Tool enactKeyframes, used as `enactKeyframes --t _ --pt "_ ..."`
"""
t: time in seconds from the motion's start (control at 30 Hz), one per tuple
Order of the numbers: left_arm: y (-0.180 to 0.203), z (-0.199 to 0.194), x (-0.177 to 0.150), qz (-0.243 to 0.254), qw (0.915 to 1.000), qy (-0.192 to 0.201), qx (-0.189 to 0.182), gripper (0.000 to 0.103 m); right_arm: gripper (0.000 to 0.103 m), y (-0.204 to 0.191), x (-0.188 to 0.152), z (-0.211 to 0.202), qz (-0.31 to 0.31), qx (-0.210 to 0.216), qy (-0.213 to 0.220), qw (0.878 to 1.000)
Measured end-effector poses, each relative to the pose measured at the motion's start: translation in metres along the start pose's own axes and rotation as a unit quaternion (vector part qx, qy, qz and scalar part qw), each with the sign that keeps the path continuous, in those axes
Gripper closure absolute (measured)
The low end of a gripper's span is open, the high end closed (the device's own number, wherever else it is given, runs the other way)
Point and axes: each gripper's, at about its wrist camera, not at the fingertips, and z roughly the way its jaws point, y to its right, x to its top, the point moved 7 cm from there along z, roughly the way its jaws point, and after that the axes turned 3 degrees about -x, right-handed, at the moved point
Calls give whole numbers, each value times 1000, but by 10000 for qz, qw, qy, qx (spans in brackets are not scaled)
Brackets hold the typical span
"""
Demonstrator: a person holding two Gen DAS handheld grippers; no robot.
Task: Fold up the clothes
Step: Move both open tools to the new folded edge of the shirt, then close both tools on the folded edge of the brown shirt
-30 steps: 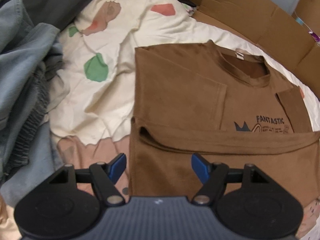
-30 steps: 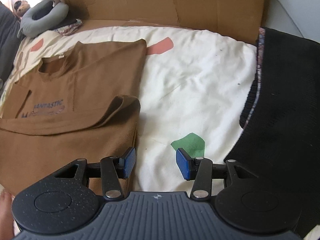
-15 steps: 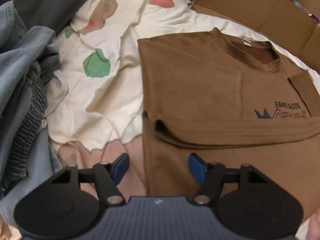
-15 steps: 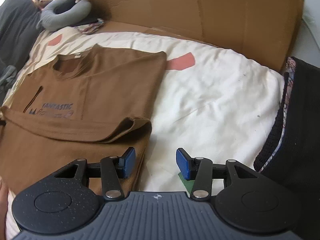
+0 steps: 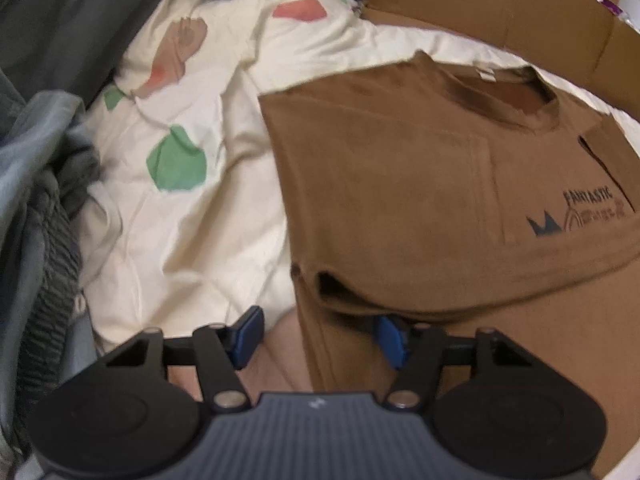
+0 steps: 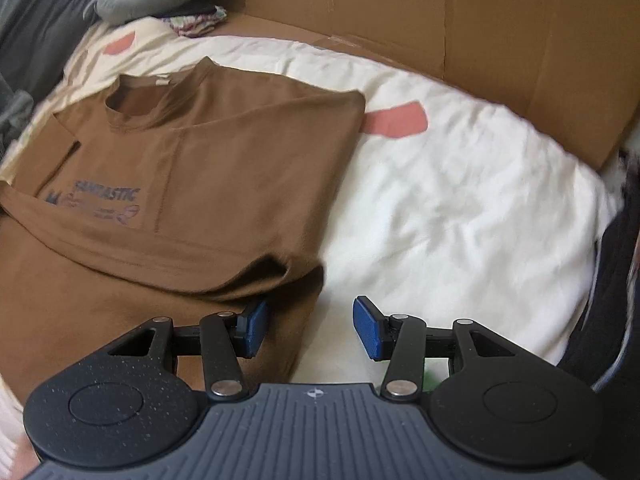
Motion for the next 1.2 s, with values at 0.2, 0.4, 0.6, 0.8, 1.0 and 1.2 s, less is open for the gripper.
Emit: enactKeyframes --t 0.2,0.4,0.6,0.8,1.0,1.2 --pt "-6 7 14 -190 9997 130 -33 40 50 6 21 8 247 104 161 9995" --pt "-6 14 20 -121 9997 179 -120 47 51 -5 29 18 288 268 293 9988" --pt "-3 14 27 -66 9991 345 -247 56 78 -18 39 19 -72 412 357 9985" --pt "-4 16 28 -162 9986 412 -302 77 97 -15 42 16 -46 318 463 9984" --pt "-15 9 25 -521 9960 651 -329 93 99 -2 41 18 321 209 477 9981" --pt "-14 9 24 -524 9962 619 -325 92 97 -4 40 20 405 292 432 9978"
